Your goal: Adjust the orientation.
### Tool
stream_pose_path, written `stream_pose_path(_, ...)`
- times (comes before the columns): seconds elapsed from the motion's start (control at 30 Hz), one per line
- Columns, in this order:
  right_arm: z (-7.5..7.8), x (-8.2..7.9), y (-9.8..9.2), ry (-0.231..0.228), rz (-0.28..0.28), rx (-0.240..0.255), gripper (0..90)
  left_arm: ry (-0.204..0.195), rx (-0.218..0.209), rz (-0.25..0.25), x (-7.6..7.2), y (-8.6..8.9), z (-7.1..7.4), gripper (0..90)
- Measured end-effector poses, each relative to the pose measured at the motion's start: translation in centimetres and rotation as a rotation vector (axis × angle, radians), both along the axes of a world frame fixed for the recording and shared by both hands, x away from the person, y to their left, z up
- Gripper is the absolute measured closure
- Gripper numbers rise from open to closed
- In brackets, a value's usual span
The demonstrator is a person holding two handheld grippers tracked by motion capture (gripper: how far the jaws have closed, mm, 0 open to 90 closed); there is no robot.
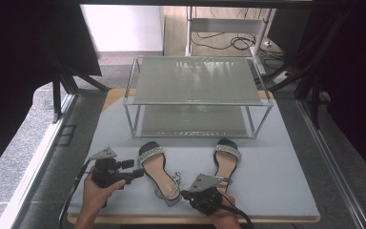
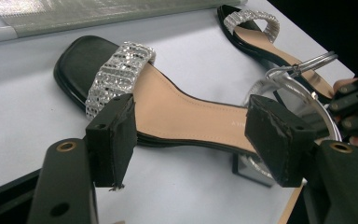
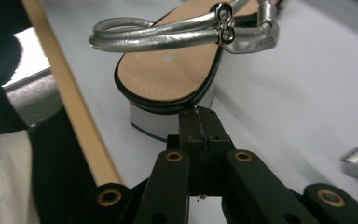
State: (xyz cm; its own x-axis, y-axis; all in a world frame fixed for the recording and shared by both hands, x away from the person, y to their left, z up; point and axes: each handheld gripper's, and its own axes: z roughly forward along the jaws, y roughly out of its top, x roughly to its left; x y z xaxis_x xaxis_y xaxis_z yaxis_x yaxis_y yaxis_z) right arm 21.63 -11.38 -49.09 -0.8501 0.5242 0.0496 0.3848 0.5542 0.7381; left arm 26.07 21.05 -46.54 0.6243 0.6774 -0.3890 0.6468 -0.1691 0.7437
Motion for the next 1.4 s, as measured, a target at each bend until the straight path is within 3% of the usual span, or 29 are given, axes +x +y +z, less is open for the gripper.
stream_pose_path(0.2, -0.4, -0.9, 1.8, 0.029, 0.066, 0.044, 90.0, -0.001, 0.000, -0.002, -0.1, 0.2, 0.2, 34.0)
stream_pose_path(0.57, -1.4, -1.2, 8.7, 0.047, 0.162, 0.079, 89.7, -0.023, -0.025, 0.028, -0.5, 1.6, 1.0, 34.0)
stream_pose_path(0.8, -2.0, -0.3, 11.0, 0.045, 0.146, 0.106, 88.8, -0.028, -0.034, 0.035, -0.7, 2.0, 1.2, 34.0)
stream_pose_path(0.93, -2.0, -0.1, 10.9, 0.049, 0.131, 0.115, 87.8, -0.025, -0.032, 0.035, -0.6, 2.0, 1.2, 34.0)
stream_pose_path(1.03, -1.6, -0.3, 10.1, 0.028, 0.135, 0.117, 86.0, -0.023, -0.030, 0.034, -0.6, 1.9, 1.2, 34.0)
stream_pose_path(1.17, 0.0, -0.7, 6.9, -0.044, 0.097, 0.127, 82.0, -0.022, -0.024, 0.029, -0.6, 1.7, 1.1, 33.9)
stream_pose_path(1.4, 1.4, -0.1, 3.0, -0.071, 0.025, 0.166, 75.0, -0.014, -0.012, 0.028, -0.5, 1.5, 1.0, 33.8)
